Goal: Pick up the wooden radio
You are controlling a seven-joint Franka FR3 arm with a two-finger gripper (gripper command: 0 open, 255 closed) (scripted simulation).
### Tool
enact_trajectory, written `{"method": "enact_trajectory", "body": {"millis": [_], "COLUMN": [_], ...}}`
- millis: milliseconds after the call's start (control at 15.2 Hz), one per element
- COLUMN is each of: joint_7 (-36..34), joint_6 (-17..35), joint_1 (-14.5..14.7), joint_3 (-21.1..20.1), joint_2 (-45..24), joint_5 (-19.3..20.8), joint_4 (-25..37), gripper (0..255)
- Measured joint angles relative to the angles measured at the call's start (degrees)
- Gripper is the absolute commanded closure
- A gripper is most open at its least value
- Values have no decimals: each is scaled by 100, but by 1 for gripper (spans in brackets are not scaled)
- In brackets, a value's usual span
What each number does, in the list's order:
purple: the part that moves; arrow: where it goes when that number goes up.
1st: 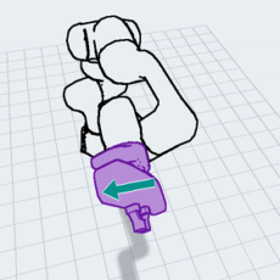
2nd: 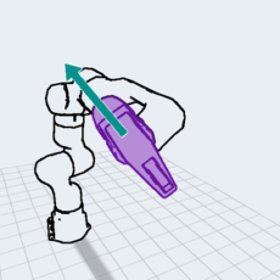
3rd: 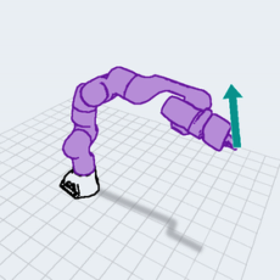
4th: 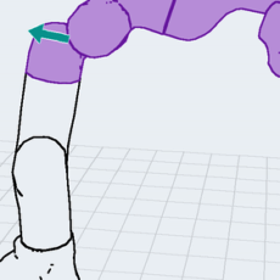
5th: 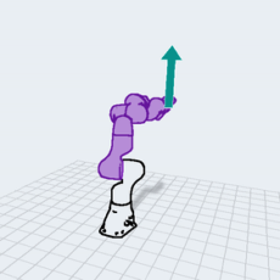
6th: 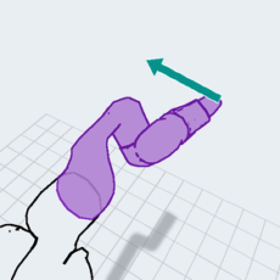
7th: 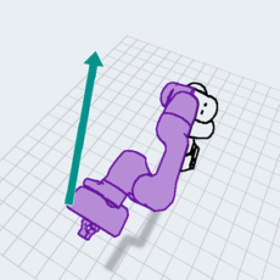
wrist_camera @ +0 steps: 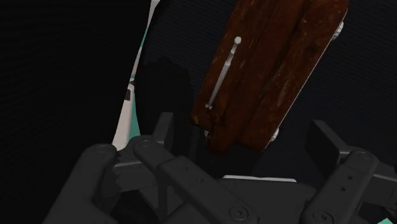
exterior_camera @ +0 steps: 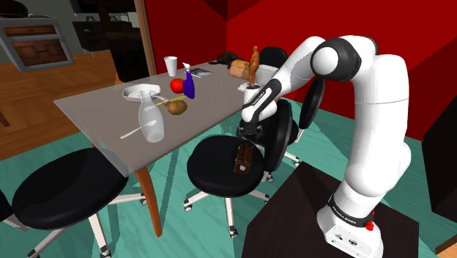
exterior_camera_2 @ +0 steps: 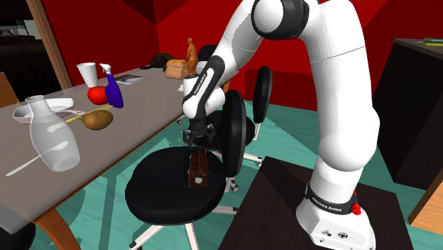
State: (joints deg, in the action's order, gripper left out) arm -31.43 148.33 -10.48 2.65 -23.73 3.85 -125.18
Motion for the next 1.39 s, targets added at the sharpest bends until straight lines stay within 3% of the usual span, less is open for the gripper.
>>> {"method": "enact_trajectory", "body": {"millis": [330, 396, 1056, 1386], "joint_7": [-17, -20, -23, -8], "joint_6": [293, 311, 323, 93], "joint_1": [-10, -9, -8, -7], "joint_3": [6, 6, 6, 7], "joint_2": [-344, -375, -393, -109], "joint_5": [1, 1, 1, -1], "joint_4": [49, 62, 73, 15], "gripper": [0, 255, 255, 255]}}
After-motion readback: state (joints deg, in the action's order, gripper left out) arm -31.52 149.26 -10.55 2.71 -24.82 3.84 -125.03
